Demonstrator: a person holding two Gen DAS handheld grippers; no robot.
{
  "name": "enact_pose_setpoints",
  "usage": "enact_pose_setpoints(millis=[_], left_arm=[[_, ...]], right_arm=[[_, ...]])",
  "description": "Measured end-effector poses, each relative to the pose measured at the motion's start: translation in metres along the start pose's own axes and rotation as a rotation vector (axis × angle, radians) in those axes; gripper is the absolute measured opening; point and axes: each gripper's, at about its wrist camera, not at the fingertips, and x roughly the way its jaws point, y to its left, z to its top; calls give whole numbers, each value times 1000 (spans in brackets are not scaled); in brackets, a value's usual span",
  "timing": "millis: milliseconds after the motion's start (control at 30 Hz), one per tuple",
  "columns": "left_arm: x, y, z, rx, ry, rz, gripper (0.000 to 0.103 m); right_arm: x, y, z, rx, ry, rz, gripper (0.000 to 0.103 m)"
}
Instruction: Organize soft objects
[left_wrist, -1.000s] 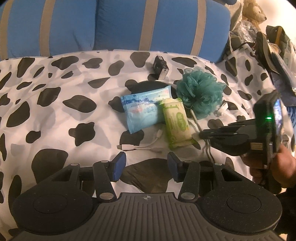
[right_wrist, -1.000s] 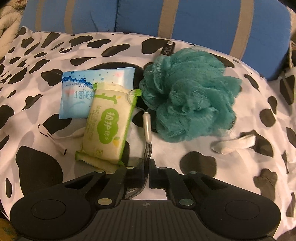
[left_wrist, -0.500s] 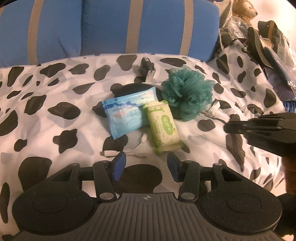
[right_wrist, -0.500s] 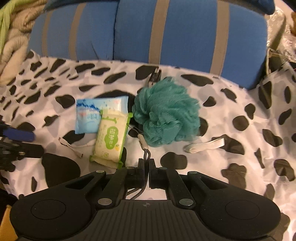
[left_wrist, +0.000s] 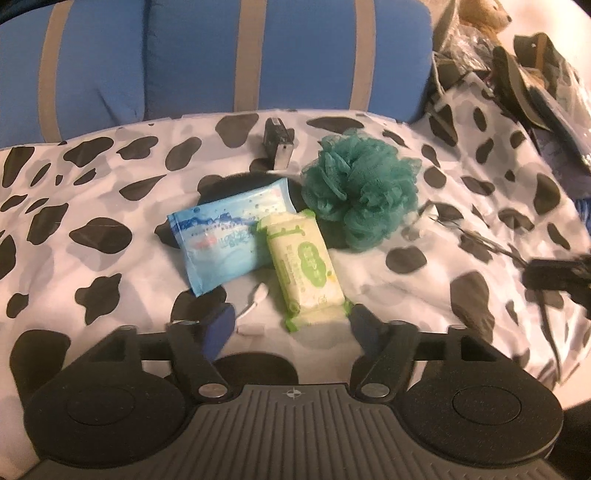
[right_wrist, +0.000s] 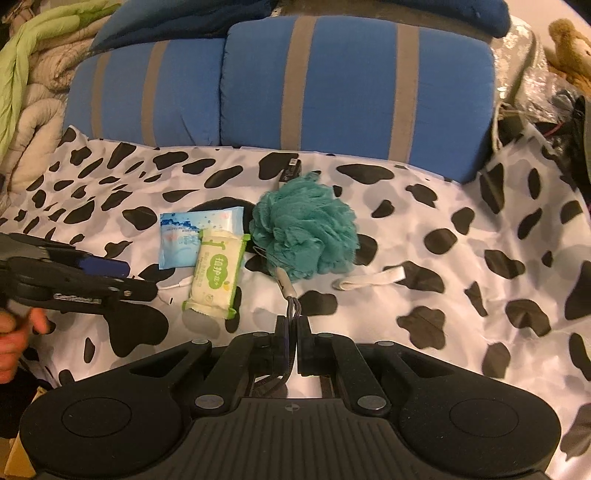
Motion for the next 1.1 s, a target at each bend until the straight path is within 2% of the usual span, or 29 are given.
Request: enact_pose_setpoints(millis=[400,667,800,900,933,967,1100], left_arm=[[44,-22,9,57,-26,59,71],[72,-34,8,91,-5,97,71],[87,-39,9,98,12,132,71],[93,-40,9,92,-12,191,70],[93,-39,8,90,-22,200,68],[92,-38,9,83,-21,182,59],[86,-31,13,30,7,155,52]], right_arm=[[-34,-23,-10,90,-29,15,6],[-35,-27,-12,112,-11,37,6],[-33,-27,-11,112,-8,43,6],[-31,-28,-11,115,-1,45,6],[-30,-28,-11,114,1,45,6],[-29,-27,-12,113,3,45,6],[-27,-26,-11,109,8,48,6]])
